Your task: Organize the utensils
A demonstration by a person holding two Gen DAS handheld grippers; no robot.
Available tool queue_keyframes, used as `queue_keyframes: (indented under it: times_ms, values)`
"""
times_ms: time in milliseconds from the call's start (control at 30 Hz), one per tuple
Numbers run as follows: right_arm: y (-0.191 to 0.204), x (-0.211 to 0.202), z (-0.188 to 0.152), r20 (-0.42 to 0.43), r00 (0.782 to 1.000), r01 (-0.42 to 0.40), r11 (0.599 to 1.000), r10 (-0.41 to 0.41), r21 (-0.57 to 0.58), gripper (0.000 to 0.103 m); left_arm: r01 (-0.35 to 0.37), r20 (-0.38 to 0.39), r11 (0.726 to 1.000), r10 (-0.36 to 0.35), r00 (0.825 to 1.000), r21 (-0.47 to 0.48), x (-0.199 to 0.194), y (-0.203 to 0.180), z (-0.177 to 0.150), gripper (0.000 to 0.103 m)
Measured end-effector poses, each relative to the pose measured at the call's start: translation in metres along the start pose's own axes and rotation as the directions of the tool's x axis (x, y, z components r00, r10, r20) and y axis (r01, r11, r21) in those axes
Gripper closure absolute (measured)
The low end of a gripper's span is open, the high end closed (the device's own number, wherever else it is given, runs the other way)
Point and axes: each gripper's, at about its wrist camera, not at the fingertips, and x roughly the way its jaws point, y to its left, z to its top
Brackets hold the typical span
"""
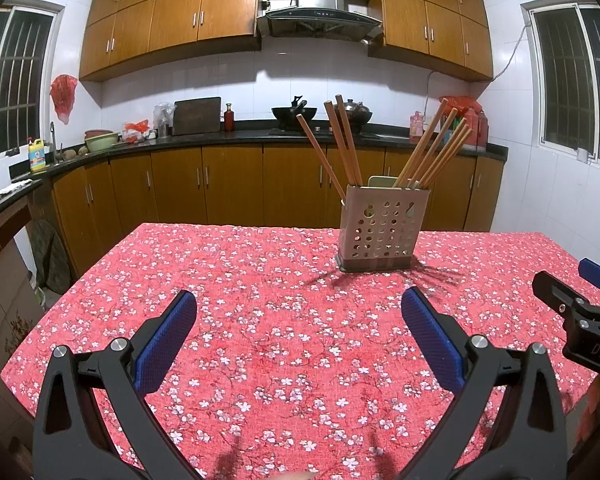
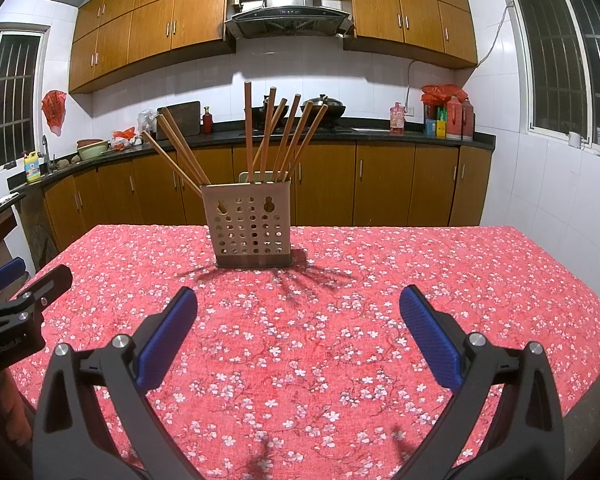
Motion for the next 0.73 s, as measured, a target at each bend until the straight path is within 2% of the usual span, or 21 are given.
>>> queue_keyframes:
  times_ms: [733]
  values:
    - [-0.0016,0.0001,0.0014,-0.001,1.000,0.000,1.000,0.000,0.002,0.004,0.006,-0.007,1.000,-0.006,1.000,-0.004,-0.0008,0.0058,0.0031,0.002]
